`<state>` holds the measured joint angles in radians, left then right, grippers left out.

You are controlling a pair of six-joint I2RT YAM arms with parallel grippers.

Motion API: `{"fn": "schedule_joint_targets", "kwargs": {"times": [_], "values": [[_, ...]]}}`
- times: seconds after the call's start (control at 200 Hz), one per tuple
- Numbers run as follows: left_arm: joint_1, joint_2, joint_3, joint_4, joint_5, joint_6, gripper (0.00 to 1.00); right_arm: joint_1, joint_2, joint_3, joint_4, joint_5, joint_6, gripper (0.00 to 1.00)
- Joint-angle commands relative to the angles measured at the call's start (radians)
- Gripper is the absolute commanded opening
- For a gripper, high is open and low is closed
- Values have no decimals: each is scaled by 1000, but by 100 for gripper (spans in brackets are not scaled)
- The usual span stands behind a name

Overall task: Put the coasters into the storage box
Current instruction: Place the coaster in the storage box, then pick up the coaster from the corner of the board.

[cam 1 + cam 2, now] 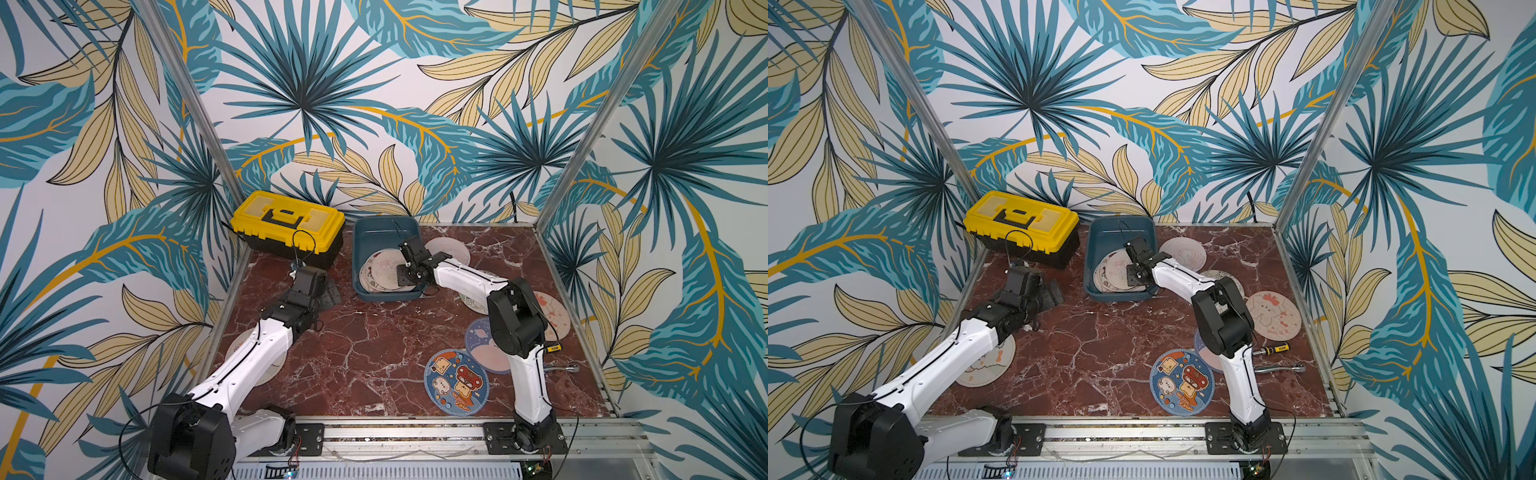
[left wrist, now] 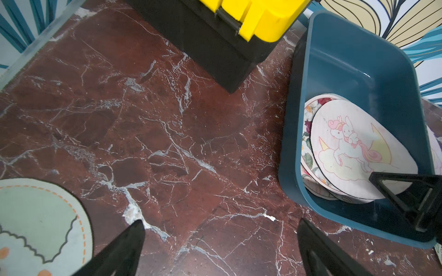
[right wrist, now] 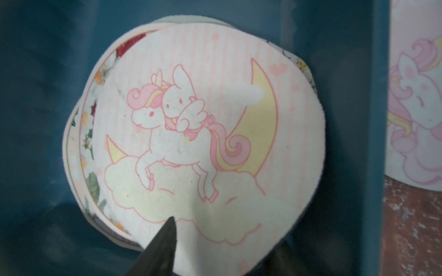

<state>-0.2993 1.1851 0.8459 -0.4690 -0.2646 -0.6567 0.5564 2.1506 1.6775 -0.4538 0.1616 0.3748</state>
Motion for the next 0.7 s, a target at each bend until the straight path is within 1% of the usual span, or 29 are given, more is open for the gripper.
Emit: {"fn": "schedule_joint_targets", "kwargs": {"times": [0.0,0.365,0.501,0.696], "values": [[8,7,-13,-5,13,-9,99,4,-63,2,-50,19,4,63],[11,4,-16,-3,22,-4,100,4,-123,-23,-73,32,8,68],[14,8,-15,0,18,-8,100,4,-140,-19,-117,66,20,69],[19,28,-15,-8,2,-25,100,4,-201,-51,-164,106,19,73]]}}
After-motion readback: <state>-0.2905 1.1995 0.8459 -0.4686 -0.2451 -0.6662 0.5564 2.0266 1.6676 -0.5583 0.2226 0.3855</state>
